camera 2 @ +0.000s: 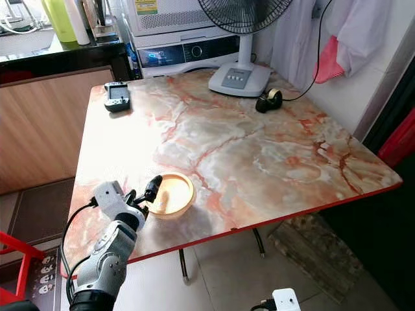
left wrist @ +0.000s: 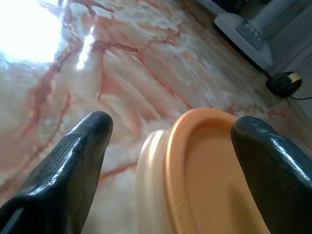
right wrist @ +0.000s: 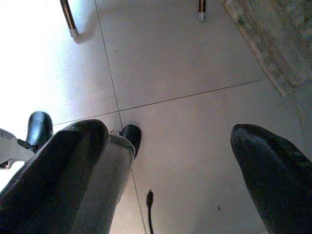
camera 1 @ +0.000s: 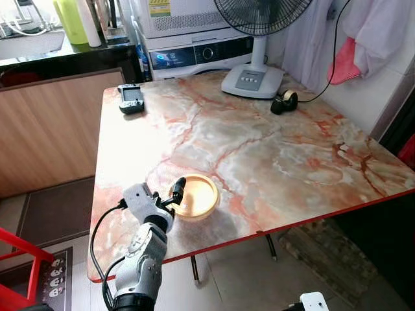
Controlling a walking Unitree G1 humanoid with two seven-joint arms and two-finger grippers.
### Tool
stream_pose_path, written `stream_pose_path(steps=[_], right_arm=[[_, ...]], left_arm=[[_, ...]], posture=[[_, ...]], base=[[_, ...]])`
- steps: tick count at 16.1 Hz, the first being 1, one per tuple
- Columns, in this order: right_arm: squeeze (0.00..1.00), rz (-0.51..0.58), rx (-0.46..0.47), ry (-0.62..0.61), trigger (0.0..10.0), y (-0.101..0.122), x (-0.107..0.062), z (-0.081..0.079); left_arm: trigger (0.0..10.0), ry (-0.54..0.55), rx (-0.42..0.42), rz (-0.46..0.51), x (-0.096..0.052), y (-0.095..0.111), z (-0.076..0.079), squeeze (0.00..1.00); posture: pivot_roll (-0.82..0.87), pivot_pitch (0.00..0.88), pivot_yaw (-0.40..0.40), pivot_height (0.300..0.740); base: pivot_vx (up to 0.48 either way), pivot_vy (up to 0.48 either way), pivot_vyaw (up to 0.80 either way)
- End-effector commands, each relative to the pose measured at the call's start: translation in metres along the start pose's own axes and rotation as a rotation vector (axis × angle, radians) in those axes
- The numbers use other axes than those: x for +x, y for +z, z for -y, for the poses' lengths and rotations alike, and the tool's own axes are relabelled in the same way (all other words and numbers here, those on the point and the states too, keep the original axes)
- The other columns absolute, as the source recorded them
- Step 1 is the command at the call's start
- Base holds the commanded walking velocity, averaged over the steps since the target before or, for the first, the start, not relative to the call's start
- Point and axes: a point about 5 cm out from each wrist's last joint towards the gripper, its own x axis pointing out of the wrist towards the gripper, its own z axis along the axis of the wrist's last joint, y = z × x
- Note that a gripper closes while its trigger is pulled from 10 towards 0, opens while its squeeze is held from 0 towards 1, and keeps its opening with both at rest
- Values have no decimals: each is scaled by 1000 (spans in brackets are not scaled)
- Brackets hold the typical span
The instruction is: Restocking fridge
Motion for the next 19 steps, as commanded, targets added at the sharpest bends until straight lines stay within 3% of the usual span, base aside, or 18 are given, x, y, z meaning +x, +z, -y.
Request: stream_pose_path(steps=[1,10,11,12,19], right_arm=[[0,8,-5,-3,10000,1,0,0],[0,9,-6,-6,10000,2,0,0],[0,8,-8,-6,10000,2,0,0],[0,7,-11,-7,10000,2,0,0],[0,5,-25,-6,10000,3,0,1]], left_arm=[[10000,-12,-37,-56,0,-13,7,0],[10000,-97,-112,-141,5,-28,18,0],[1647,-101,-110,-150,5,-30,19,0],[0,-104,-110,-156,5,-31,20,0],[0,-129,-89,-154,7,-31,23,0]], posture=[[2,0,16,740],[-3,0,15,740],[-7,0,16,740],[-8,0,15,740],[-8,0,13,740]], base=[[0,0,0],[0,0,0],[0,0,0],[0,0,0],[0,0,0]])
